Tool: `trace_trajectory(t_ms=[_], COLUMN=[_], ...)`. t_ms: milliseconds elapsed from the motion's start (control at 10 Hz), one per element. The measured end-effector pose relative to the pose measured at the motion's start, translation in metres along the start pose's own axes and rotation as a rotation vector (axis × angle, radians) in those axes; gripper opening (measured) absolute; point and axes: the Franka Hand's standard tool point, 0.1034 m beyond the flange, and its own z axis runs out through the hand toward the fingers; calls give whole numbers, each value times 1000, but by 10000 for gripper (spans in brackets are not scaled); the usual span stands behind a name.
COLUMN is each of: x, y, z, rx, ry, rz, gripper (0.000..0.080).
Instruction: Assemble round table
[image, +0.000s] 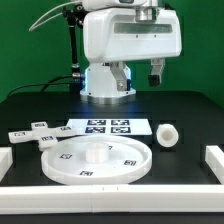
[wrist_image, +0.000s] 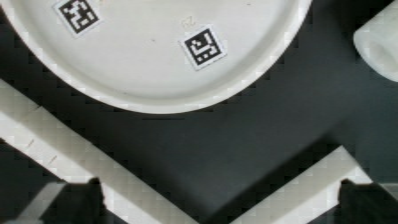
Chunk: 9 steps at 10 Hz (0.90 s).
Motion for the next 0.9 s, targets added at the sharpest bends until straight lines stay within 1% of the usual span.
trace_trajectory(t_ms=[100, 300, 400, 500, 600, 800, 900], x=[1, 0, -4, -16, -27, -60, -67], y=[1, 1, 3, 12, 18, 32, 37], z=[0, 0, 3, 9, 18, 50, 60], rx=[-10, -10, -7, 1, 11, 52, 59], ry=[11, 10, 3, -11, -18, -36, -40], rz=[1, 0, -59, -122, -154, -201, -196], gripper=[650, 650, 650, 650, 650, 650, 650])
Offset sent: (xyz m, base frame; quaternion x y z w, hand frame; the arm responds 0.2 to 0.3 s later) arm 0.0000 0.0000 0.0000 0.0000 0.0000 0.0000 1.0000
